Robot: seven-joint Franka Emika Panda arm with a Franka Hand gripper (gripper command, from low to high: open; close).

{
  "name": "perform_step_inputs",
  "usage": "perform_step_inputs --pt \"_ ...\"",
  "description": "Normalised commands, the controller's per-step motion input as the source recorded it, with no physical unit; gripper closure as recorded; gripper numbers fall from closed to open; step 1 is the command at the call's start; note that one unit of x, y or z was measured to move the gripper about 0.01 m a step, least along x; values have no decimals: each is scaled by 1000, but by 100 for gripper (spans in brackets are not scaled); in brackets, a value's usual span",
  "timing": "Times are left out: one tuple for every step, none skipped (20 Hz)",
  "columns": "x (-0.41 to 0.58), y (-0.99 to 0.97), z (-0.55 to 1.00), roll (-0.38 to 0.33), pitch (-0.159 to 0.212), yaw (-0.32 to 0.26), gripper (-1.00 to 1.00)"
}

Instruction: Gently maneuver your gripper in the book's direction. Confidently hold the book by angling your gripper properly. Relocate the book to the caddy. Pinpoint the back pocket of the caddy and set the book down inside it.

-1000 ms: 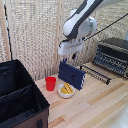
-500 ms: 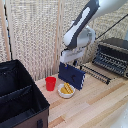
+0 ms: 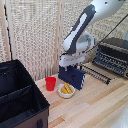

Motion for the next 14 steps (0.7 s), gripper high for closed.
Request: perform_step_inputs --pt "243 151 -129 -51 69 0 100" --pt "289 174 -137 -59 79 0 100" --pt "326 166 -140 -58 85 26 100" --pt "377 183 -149 -68 93 69 100" --pt "411 237 -154 -86 92 92 100" --pt "477 311 -157 -99 97 96 100" --pt "417 349 -171 -93 66 99 100" --pt "400 391 -180 -87 50 86 100" --pt "186 454 -17 -80 0 0 100" --pt "0 434 0 -80 -35 -139 100" --pt "0 334 129 -66 -80 -280 100" --pt "3 151 157 -46 -34 -348 100" --pt "0 23 203 -20 -12 -375 100" --pt "20 26 289 -41 -12 -363 100"
